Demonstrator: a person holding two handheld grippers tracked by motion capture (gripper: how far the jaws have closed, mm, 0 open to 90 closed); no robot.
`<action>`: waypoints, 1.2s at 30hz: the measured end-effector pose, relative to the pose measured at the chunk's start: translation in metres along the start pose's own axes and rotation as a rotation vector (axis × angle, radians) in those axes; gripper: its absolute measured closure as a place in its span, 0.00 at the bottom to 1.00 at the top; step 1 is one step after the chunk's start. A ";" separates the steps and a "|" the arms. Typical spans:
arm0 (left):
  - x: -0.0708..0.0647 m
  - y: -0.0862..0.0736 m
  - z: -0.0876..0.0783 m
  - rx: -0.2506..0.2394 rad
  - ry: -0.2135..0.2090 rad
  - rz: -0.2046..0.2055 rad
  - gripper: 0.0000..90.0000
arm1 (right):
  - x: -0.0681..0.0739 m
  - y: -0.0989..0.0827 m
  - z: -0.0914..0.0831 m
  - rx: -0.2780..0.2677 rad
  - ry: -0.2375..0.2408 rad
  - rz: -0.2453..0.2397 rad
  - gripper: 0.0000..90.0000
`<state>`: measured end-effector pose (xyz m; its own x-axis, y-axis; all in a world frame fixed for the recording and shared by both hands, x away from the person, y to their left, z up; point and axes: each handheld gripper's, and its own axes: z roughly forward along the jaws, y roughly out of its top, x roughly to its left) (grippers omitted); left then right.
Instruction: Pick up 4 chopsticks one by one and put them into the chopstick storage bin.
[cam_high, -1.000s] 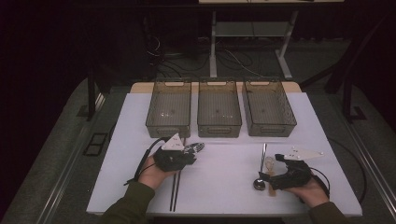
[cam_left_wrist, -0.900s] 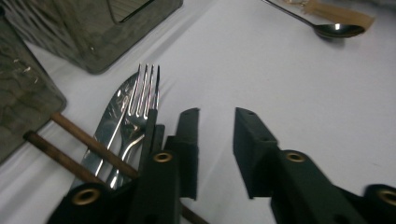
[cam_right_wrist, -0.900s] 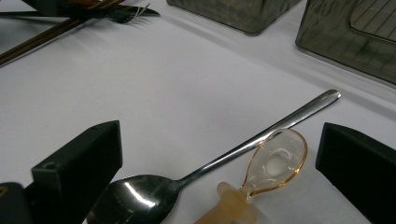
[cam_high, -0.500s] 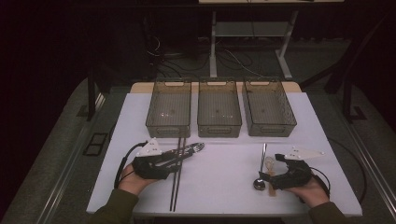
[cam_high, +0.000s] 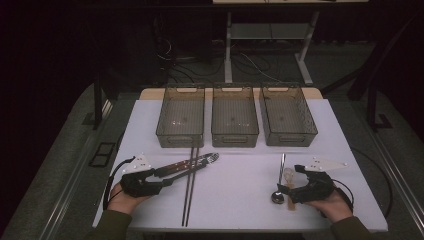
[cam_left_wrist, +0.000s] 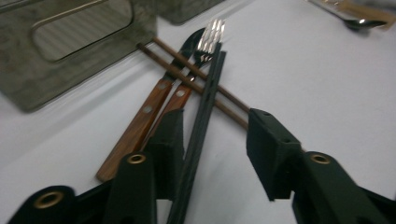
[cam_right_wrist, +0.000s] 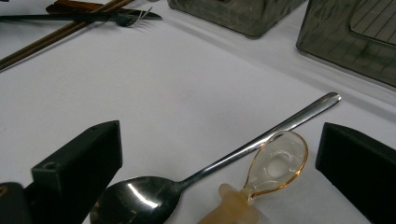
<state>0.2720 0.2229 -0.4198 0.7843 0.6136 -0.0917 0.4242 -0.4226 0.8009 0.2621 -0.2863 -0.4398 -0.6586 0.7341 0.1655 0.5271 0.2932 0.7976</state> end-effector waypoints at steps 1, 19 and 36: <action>0.001 -0.001 0.000 0.004 0.002 -0.006 0.66 | 0.000 0.000 0.000 0.000 0.000 -0.001 0.00; 0.009 -0.003 0.010 0.057 -0.008 0.022 0.96 | 0.000 0.000 0.000 0.000 0.000 0.000 0.00; 0.009 -0.004 0.019 0.094 -0.016 0.049 0.94 | 0.000 0.000 0.000 -0.002 0.000 0.000 0.00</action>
<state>0.2854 0.2174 -0.4353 0.8121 0.5800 -0.0637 0.4250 -0.5131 0.7458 0.2622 -0.2865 -0.4395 -0.6590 0.7338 0.1652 0.5257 0.2921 0.7990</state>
